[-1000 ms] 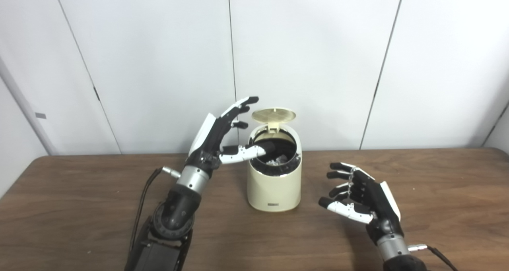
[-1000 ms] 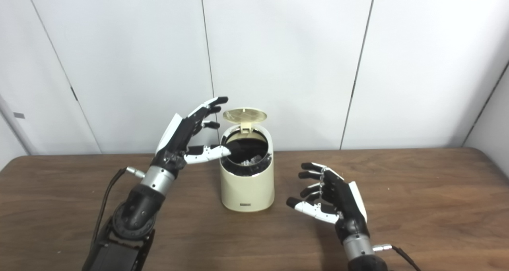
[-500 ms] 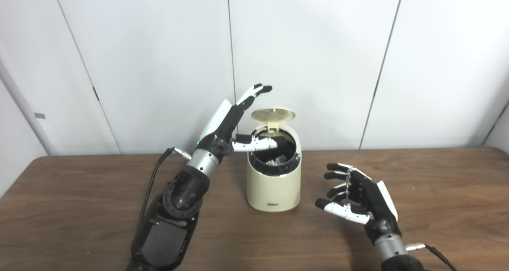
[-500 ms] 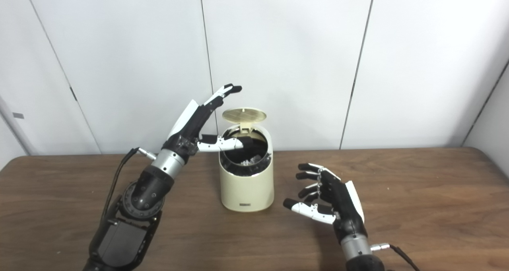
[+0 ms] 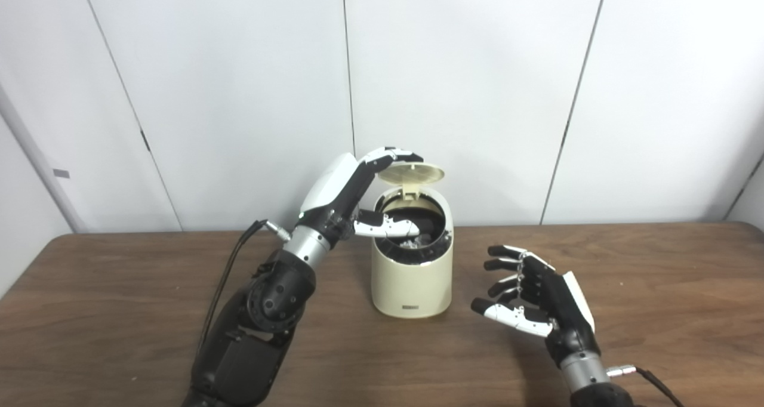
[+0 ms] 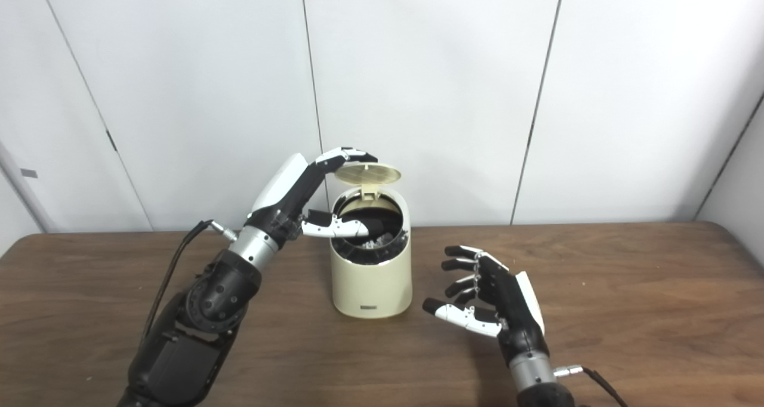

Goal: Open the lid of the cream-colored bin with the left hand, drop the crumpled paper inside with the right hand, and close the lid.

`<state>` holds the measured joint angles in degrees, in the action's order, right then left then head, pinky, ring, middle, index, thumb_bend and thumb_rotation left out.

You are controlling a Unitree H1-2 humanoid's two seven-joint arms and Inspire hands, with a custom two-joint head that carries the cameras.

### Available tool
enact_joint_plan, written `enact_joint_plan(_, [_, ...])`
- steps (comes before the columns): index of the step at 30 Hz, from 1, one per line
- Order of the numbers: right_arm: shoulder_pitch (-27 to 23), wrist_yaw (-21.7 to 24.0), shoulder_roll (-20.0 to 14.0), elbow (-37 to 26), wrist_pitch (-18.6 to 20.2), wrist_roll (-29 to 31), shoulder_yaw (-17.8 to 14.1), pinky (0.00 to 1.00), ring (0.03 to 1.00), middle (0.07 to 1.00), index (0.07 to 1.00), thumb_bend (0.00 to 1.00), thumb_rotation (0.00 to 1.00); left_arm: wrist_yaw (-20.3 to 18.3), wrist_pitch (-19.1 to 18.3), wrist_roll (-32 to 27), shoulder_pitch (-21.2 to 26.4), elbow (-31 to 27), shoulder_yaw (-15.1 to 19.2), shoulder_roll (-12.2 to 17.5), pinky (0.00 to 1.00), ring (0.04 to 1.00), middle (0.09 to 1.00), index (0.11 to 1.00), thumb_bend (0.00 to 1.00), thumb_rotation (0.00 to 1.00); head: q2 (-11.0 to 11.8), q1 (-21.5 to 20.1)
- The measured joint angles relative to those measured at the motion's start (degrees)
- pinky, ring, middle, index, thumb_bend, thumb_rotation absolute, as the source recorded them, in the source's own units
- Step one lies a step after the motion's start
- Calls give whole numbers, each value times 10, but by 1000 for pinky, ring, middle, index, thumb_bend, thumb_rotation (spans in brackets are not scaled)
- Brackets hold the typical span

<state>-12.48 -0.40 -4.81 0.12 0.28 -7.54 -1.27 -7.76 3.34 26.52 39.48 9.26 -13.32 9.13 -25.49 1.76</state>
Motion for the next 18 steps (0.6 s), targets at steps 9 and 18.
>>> enact_joint_plan(9, [0, -1, 0, 0, 0, -2, 5, 396, 501, 657, 696, 763, 232, 0, 0, 27, 0, -13, -4, 8, 928, 998, 823, 782, 874, 352, -3, -2])
enact_joint_plan(18, [0, -2, 1, 0, 0, -1, 7, 368, 473, 651, 694, 761, 222, 2, 0, 77, -5, -35, -17, 18, 954, 969, 789, 763, 895, 421, -5, -4])
